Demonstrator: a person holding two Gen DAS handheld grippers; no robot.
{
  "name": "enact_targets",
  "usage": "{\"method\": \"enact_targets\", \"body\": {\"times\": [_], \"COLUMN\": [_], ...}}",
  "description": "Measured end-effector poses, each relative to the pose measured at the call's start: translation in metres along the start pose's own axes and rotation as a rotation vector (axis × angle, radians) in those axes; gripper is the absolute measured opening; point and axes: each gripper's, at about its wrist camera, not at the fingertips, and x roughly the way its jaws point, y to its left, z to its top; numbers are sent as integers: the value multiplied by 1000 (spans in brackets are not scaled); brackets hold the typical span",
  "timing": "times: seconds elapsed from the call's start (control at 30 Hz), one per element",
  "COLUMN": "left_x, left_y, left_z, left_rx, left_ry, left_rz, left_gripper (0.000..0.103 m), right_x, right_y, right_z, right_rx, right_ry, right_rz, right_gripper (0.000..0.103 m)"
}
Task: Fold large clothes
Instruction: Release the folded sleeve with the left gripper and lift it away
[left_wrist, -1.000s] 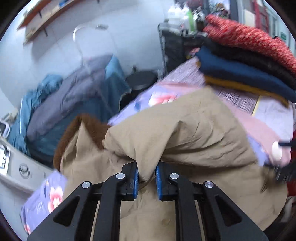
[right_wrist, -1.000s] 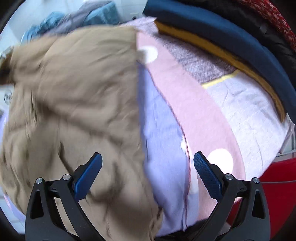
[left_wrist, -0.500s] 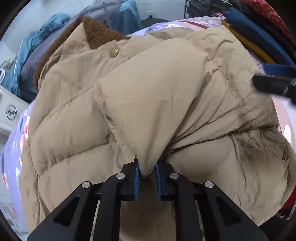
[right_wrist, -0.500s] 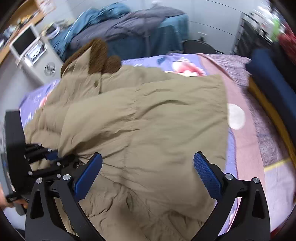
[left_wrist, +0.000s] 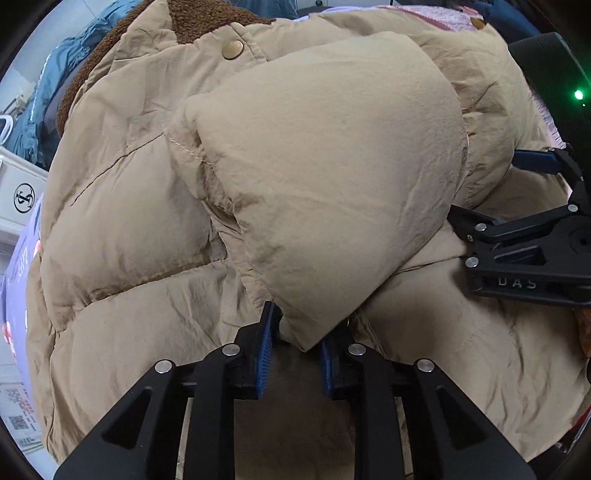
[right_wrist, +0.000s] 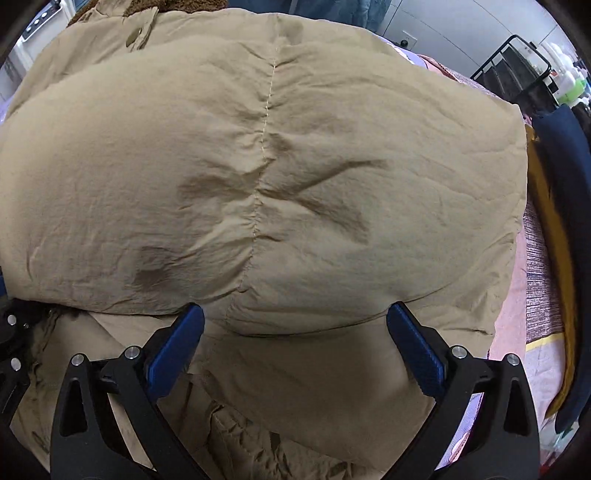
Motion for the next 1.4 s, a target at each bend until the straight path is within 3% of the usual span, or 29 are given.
{"method": "enact_targets", "body": {"times": [0.23, 0.33, 0.37, 0.4, 0.53, 0.67, 0.83, 1.0, 1.07, 1.13, 1.23, 1.4], "left_x": [3, -11, -17, -27, -52, -68, -88, -92, -93, -101, -104, -79], "left_y": [-6, 7, 13, 22, 61, 98, 160, 221, 237, 256, 284, 327], "left_z": [9, 2, 0, -5, -28, -62, -108, -179, -197, -220, -254, -326], "left_rx": [12, -27, -44, -78, -203, -331, -593, -906, -1009, -1130, -1278, -1551], "left_ry": [26, 7, -14, -49, -110, -140, -181, -282, -302, -316, -375, -295], "left_rz": [22, 41, 32, -8, -75, -87, -95, -317, -363, -309, -281, -102], "left_gripper": [25, 49, 65, 74, 76, 77, 77, 67, 67, 77, 79, 79], "right_x": [-1, -13, -20, -30, -63, -81, -98, -107, -111, -117, -120, -122], "right_y": [6, 11, 9, 7, -5, -8, -9, 1, 5, 11, 14, 21], "right_z": [-2, -8, -9, -12, -32, -51, -64, -65, -62, -61, -58, -58], "right_rx": [-2, 3, 12, 27, 109, 147, 143, 118, 105, 98, 92, 65], "right_ry": [4, 29, 22, -6, -96, -116, -108, -111, -120, -129, -134, -124], "right_rz": [-26, -22, -15, -2, 54, 100, 154, 192, 199, 205, 211, 208], "right_gripper": [98, 98, 98, 98, 98, 98, 98, 98, 98, 98, 98, 98]}}
